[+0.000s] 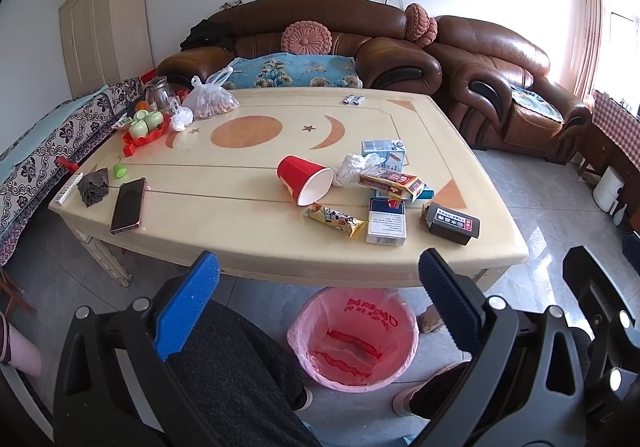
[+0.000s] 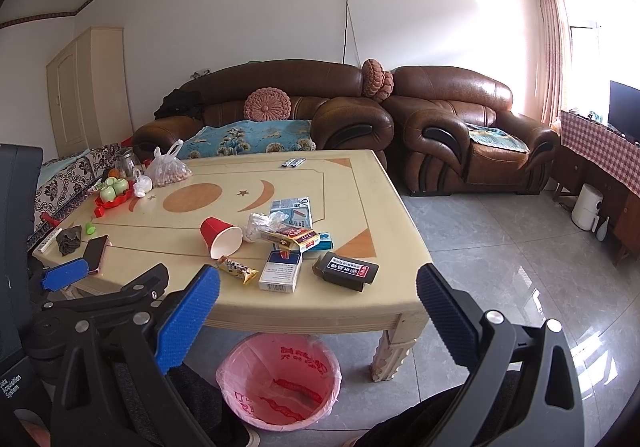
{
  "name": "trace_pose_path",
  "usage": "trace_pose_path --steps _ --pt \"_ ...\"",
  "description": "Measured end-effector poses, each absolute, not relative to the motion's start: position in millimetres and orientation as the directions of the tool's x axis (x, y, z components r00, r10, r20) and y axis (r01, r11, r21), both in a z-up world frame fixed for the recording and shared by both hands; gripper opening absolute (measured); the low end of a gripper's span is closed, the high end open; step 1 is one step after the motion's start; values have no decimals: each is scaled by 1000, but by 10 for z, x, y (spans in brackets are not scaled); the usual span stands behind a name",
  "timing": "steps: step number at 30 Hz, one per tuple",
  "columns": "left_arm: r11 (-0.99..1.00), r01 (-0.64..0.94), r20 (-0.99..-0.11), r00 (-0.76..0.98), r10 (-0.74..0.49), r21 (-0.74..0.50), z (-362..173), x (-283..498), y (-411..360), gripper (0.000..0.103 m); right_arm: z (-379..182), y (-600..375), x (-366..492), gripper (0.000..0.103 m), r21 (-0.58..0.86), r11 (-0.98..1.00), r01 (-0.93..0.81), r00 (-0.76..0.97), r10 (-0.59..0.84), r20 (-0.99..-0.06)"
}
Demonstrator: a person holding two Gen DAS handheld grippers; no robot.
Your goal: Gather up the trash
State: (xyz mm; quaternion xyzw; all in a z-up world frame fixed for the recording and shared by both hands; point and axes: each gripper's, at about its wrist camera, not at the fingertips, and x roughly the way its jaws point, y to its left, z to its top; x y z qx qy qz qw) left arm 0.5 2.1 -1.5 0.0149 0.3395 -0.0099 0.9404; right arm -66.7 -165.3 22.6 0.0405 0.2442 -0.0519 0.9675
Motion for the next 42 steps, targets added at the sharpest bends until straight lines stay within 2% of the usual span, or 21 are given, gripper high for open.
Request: trace_pose_path --steps 30,34,42 --pt "999 33 -656 755 -18 10 -104 -20 -16 98 259 -1654 -667 97 56 992 112 877 -72 -475" --pt "999 35 -678 735 -26 -1 -110 41 0 98 240 -1666 -623 97 50 994 96 872 -60 -486" --pt "995 -30 -754 655 -54 -98 -306 258 220 98 76 -1788 -383 97 -24 1000 -7 863 -6 -505"
